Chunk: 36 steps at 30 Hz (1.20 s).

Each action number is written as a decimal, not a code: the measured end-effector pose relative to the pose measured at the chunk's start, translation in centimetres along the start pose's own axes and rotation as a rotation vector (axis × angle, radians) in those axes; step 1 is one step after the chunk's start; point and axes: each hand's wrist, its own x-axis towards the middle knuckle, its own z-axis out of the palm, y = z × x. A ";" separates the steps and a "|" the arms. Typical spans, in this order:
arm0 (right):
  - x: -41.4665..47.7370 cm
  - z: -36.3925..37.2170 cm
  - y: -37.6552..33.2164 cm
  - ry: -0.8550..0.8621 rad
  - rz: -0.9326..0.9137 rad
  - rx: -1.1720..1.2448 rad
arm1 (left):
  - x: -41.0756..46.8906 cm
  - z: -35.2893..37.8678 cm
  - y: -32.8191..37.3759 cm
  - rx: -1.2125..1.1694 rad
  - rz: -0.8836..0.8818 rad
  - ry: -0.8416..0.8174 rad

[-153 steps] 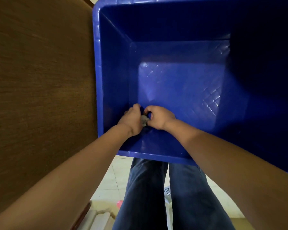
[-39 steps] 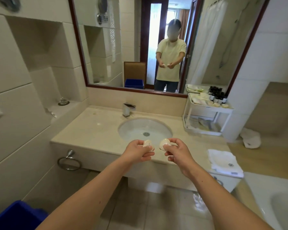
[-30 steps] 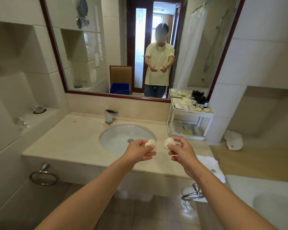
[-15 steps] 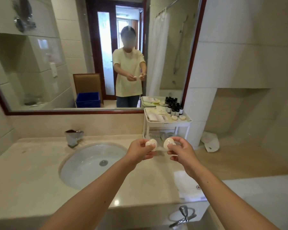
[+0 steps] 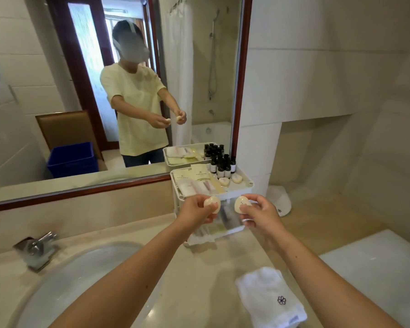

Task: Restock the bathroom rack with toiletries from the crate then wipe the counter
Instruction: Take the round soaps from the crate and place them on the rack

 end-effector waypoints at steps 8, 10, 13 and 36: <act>10.1 -2.4 -1.2 -0.033 0.019 -0.102 | 9.3 3.0 0.3 0.144 0.061 0.069; 12.9 -3.1 -1.5 -0.059 0.018 -0.137 | 11.8 3.8 0.3 0.225 0.069 0.112; 17.2 -4.2 -1.5 -0.098 -0.004 -0.237 | 15.2 4.9 0.2 0.367 0.073 0.151; 30.5 -4.5 1.9 -0.546 -0.065 -1.098 | 22.7 8.0 -2.3 1.038 -0.045 0.054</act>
